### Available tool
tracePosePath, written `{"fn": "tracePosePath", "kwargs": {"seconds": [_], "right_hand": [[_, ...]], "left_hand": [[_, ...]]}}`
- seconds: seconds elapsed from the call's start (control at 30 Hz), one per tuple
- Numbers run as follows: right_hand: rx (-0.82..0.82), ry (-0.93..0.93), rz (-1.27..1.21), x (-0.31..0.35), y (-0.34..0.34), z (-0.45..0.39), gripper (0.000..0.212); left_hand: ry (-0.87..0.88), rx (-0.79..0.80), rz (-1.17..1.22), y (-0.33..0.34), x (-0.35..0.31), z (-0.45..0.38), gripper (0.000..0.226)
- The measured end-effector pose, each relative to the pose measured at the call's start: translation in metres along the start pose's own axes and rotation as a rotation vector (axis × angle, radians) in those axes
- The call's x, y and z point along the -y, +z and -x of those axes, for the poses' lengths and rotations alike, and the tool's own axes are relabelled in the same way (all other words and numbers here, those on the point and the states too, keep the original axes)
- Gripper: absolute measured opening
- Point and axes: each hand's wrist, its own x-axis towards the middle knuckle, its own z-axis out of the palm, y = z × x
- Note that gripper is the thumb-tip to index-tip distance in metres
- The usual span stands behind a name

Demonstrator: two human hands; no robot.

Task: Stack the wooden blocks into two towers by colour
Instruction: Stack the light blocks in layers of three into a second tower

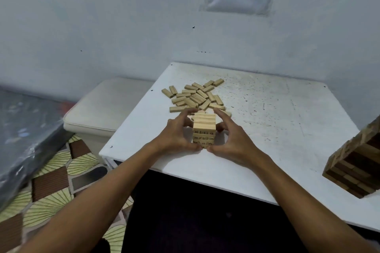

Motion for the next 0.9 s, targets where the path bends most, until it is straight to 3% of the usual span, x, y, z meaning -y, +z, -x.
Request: {"fn": "tracePosePath", "kwargs": {"seconds": [0.2, 0.47, 0.9], "right_hand": [[0.095, -0.063, -0.052, 0.028, 0.036, -0.024, 0.098], [0.196, -0.104, -0.075, 0.051, 0.083, -0.052, 0.099], [0.275, -0.134, -0.108, 0.064, 0.105, -0.068, 0.100]], "left_hand": [[-0.068, -0.112, -0.041, -0.037, 0.020, 0.030, 0.092], [-0.159, -0.208, -0.048, -0.079, 0.043, 0.061, 0.101], [-0.230, -0.238, -0.052, -0.100, 0.050, 0.080, 0.104]]}}
